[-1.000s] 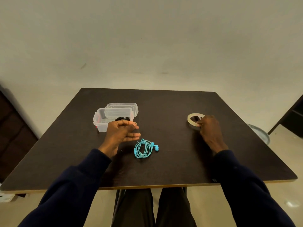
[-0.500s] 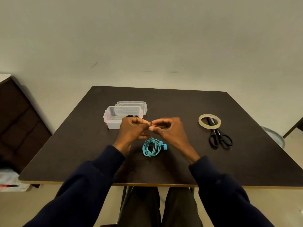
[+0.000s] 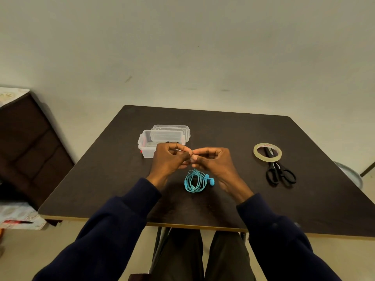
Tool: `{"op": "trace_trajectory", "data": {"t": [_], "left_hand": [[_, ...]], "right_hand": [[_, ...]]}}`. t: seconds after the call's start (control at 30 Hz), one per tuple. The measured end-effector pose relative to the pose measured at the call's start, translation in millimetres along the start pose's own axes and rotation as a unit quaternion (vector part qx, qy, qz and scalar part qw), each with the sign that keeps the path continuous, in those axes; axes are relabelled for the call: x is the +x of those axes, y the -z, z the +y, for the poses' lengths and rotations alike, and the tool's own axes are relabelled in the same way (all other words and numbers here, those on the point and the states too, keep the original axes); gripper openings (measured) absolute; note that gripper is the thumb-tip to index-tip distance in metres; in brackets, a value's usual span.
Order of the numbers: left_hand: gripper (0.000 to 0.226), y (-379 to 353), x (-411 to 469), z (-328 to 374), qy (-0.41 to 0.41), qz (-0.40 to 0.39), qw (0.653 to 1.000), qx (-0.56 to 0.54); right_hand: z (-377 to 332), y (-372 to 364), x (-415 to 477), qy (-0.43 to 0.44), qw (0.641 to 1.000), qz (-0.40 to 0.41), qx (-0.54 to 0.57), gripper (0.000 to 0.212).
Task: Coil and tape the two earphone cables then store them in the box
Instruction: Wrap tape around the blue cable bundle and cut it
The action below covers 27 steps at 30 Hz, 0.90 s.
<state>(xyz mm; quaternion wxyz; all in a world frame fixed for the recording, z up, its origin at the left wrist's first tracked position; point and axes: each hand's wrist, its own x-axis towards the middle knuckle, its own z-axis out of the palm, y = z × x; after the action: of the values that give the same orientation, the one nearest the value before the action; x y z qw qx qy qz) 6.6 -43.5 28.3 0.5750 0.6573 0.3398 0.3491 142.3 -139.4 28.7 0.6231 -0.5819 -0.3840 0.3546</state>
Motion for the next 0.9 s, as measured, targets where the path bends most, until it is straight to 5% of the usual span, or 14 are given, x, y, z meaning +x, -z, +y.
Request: {"op": "trace_trajectory", "data": {"t": [0.6,0.9], "left_hand": [[0.012,5.0,-3.4,9.9,0.076,-0.034,0.992,-0.092],[0.017,8.7,-0.4,8.1,0.079,-0.048,0.990,-0.107]], "right_hand": [[-7.1,3.7,-1.5,-0.090,0.994,-0.025,0.053,0.013],[-5.5,11.7,-2.8,-0.044,0.996,-0.062,0.036,0.022]]}}
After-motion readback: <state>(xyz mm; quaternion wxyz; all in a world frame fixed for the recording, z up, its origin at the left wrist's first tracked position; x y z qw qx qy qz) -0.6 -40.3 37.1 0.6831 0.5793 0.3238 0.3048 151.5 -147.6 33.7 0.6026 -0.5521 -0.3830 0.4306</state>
